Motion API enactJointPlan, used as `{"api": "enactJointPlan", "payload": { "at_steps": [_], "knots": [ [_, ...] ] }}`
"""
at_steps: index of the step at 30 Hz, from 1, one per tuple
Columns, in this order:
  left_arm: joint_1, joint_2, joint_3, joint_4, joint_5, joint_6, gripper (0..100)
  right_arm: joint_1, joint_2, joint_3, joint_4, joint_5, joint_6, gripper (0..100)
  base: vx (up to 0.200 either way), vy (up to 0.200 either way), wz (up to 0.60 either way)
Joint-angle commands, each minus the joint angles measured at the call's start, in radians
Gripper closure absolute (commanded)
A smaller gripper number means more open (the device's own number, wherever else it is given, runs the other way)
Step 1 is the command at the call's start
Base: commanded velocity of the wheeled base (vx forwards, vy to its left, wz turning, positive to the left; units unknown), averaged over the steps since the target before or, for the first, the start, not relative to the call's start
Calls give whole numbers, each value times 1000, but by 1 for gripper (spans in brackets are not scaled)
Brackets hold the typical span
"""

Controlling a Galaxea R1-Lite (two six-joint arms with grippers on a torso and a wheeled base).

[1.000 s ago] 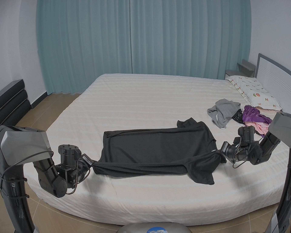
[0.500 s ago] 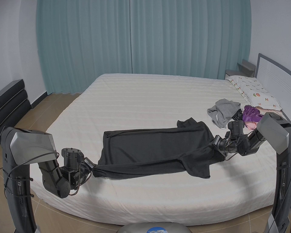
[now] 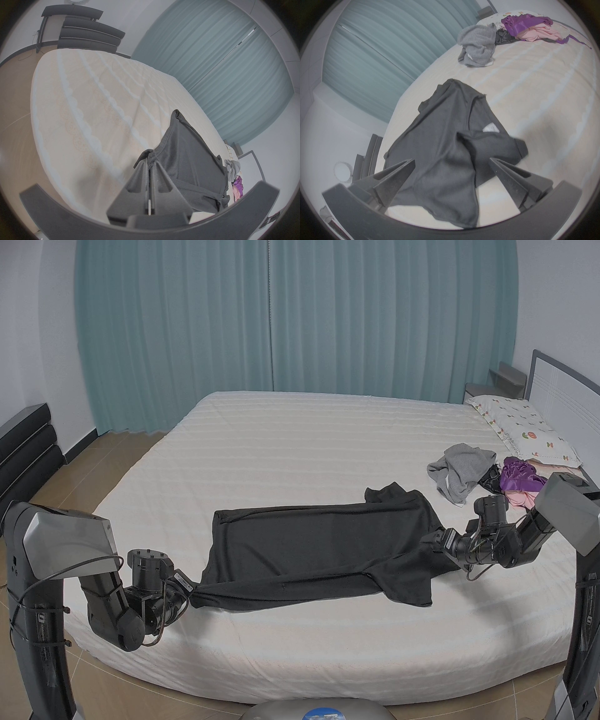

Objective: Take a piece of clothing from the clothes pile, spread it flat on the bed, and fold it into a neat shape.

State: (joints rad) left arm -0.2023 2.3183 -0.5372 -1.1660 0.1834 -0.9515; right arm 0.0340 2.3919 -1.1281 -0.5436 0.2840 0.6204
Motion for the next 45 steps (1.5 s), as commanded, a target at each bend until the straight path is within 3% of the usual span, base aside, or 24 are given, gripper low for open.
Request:
{"api": "enactJointPlan", "payload": {
  "at_steps": [1,11,23,30,36,37,45],
  "knots": [
    [-2,-7,19,0,-1,-1,100,10,-94,169,-2,38,-80,0,0,0,0],
    [-3,-23,57,-1,-1,-6,100,46,-74,238,-2,38,-117,0,0,0,0],
    [-5,-23,60,-1,-1,-6,100,102,-17,162,22,12,-119,0,0,0,0],
    [-5,-28,60,-1,-1,-4,100,113,-4,105,119,7,-119,0,0,0,0],
    [-5,-28,60,-1,-1,-4,100,130,12,90,123,-36,-120,0,0,0,0],
    [-5,-28,60,-1,-1,-4,100,130,12,90,122,-36,-120,100,0,0,0],
    [-6,-30,60,0,-1,-3,100,104,-51,139,123,-34,-117,100,0,0,0]
  ]
}}
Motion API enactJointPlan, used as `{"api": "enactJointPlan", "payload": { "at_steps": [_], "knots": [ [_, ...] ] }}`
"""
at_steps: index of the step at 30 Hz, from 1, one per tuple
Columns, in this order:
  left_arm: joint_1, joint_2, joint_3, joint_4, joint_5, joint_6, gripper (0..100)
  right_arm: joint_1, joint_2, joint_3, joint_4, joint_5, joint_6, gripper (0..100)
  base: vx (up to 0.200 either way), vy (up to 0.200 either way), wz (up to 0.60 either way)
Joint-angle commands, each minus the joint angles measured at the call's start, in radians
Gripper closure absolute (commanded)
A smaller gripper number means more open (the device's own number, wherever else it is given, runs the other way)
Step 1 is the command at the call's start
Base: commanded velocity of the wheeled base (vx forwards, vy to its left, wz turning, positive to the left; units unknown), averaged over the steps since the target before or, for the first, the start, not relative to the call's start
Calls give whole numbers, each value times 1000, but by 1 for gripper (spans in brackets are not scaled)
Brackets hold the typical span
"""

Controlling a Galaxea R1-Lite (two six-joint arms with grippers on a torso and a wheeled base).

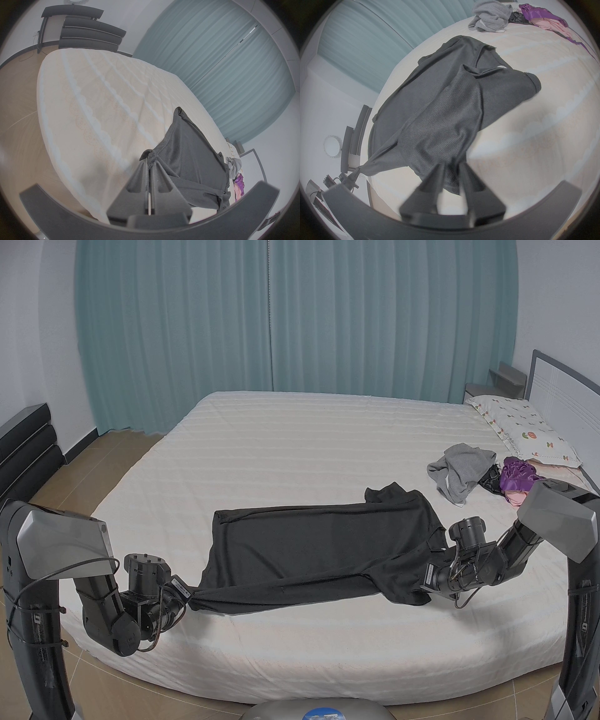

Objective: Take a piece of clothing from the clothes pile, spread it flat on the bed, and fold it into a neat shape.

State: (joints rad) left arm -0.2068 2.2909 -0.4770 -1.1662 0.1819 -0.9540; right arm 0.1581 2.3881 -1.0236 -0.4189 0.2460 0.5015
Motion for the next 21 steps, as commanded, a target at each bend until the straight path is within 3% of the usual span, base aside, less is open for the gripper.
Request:
{"api": "enactJointPlan", "payload": {
  "at_steps": [1,4,12,21],
  "knots": [
    [-2,-2,0,0,1,0,100,-29,-66,48,-1,6,2,100,0,0,0],
    [-6,-7,1,-1,1,0,100,-48,-116,92,0,18,6,100,0,0,0],
    [-8,-50,32,-1,-1,1,100,-129,-276,297,-12,125,-1,100,0,0,0],
    [-25,-87,92,-1,-2,17,100,-200,-426,479,-4,164,-77,100,0,0,0]
  ]
}}
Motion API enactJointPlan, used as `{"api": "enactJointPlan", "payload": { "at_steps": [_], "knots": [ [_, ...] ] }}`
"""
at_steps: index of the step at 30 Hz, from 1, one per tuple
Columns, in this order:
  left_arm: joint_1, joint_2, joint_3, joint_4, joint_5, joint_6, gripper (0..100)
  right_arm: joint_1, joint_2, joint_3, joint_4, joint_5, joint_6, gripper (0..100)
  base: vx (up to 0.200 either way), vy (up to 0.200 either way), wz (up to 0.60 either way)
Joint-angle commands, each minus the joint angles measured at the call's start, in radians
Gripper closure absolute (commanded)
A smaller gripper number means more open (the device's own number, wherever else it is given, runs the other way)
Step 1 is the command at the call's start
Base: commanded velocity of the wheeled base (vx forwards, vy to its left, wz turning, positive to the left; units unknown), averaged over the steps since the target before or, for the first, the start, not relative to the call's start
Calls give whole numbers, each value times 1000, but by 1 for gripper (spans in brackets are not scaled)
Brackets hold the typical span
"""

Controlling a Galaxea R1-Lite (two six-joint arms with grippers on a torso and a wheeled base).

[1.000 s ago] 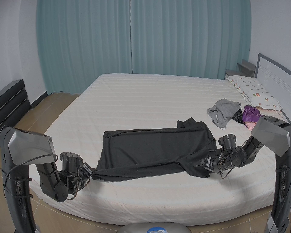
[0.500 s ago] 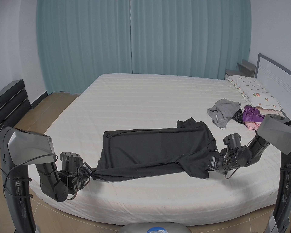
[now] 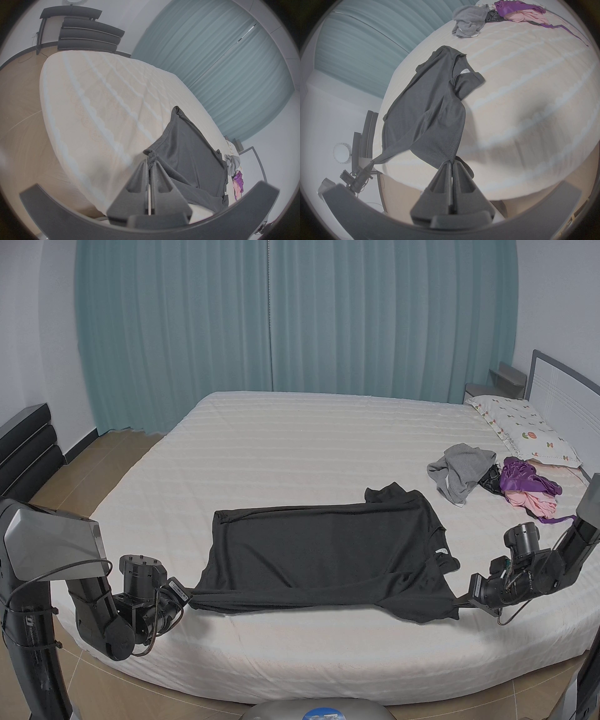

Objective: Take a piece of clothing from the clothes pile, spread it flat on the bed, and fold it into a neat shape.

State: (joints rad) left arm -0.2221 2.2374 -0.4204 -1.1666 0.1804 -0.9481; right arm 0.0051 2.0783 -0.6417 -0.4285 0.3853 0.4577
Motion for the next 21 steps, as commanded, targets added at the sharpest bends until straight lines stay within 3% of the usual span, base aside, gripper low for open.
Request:
{"api": "enactJointPlan", "payload": {
  "at_steps": [1,12,21],
  "knots": [
    [-10,-33,43,-1,-2,23,100,-54,-136,126,5,32,-47,100,0,0,0],
    [-51,-29,127,-1,-39,132,100,-108,-236,378,7,46,-217,100,0,0,0],
    [-80,-21,150,-2,-41,144,100,-106,-150,410,-1,33,-272,100,0,0,0]
  ]
}}
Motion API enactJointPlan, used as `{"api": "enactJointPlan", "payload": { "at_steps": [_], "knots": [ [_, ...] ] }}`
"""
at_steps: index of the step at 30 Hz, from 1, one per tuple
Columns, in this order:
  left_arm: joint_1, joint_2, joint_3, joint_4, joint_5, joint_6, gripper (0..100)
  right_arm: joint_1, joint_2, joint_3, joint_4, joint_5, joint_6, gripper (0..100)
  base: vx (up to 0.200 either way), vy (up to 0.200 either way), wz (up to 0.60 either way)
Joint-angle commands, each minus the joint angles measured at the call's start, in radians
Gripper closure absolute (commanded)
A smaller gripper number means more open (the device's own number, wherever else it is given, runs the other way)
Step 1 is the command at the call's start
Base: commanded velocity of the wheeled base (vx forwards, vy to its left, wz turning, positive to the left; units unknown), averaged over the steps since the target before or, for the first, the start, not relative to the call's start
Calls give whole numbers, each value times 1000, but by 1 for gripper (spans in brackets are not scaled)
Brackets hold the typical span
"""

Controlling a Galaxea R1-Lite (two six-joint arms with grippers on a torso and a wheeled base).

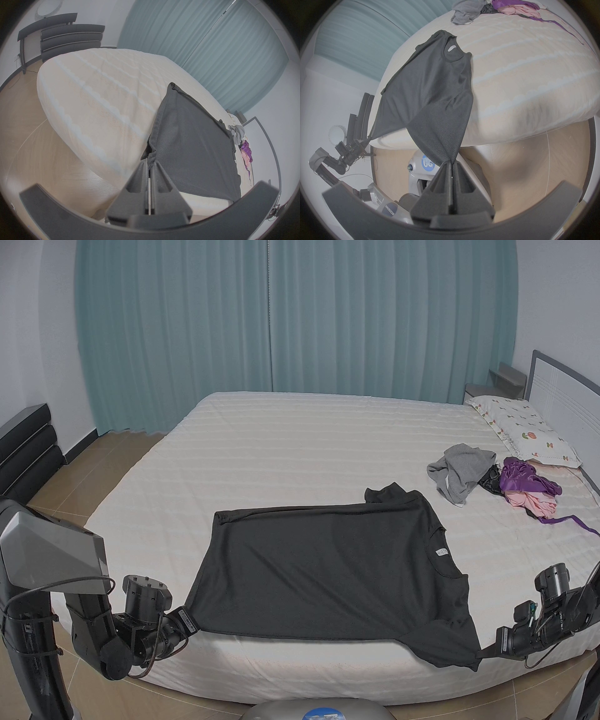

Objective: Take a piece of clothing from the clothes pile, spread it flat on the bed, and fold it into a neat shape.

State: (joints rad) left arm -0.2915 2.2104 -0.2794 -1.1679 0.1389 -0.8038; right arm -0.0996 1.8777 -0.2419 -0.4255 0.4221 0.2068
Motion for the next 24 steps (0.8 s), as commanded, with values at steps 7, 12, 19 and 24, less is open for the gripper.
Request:
{"api": "enactJointPlan", "payload": {
  "at_steps": [7,12,19,24],
  "knots": [
    [-12,6,9,-1,1,0,100,-2,101,4,-6,-23,-60,0,0,0,0],
    [-12,8,11,1,1,0,100,-6,103,-50,-18,-6,-58,0,0,0,0],
    [-12,8,17,1,1,0,100,-34,189,-151,-96,-9,-53,0,0,0,0],
    [-11,9,17,1,1,2,100,-14,256,-209,-151,-14,-7,0,0,0,0]
  ]
}}
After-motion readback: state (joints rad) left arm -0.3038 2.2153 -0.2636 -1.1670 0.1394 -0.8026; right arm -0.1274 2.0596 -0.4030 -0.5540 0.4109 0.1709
